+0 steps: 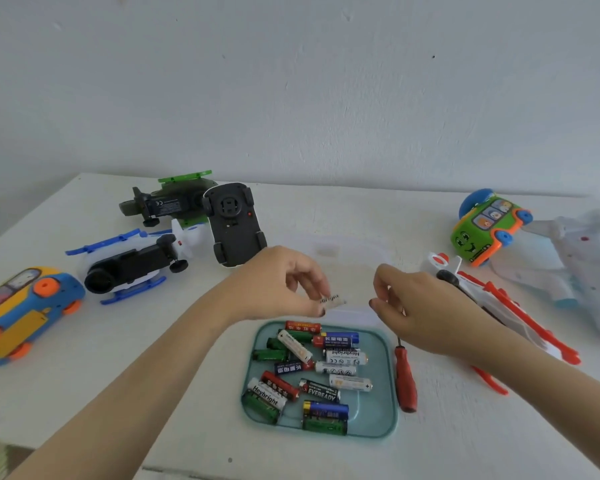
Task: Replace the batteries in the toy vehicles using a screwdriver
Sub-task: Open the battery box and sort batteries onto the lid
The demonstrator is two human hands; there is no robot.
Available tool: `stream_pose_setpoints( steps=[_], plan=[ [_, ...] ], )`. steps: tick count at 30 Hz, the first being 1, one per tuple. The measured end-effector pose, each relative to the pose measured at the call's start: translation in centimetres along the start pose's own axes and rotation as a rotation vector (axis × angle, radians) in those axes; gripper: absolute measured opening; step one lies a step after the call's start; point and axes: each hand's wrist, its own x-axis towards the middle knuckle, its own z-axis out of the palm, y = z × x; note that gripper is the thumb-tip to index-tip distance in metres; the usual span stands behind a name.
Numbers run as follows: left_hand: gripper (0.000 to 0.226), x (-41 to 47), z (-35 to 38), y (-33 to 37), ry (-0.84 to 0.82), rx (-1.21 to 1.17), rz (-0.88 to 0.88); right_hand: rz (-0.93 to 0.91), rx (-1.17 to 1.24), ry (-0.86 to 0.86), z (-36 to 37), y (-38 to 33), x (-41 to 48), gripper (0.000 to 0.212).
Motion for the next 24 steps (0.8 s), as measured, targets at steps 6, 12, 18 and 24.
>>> stream_pose_setpoints(
  steps=[6, 12, 18, 24],
  plan=[
    [0.015, -3.5, 2.2, 0.0, -0.079, 0.355, -0.025, 0.031, -0.070, -0.007, 0.7, 0.4, -1.2, 0.013],
    [0.006, -4.8, 4.3, -1.3, 0.008, 0.442, 0.074, 0.110, -0.148, -0.052, 2.0, 0.3, -3.0, 0.031],
    [0.007, -5.5, 4.1, -1.7, 0.260, 0.350, 0.101, 0.294, -0.016, -0.104, 3.7, 0.8, -3.6, 0.028],
    [0.012, -6.4, 4.6, -2.3, 0.326, 0.419, 0.100, 0.370, 0.065, -0.041, 3.7, -0.3, -4.2, 0.019]
  ],
)
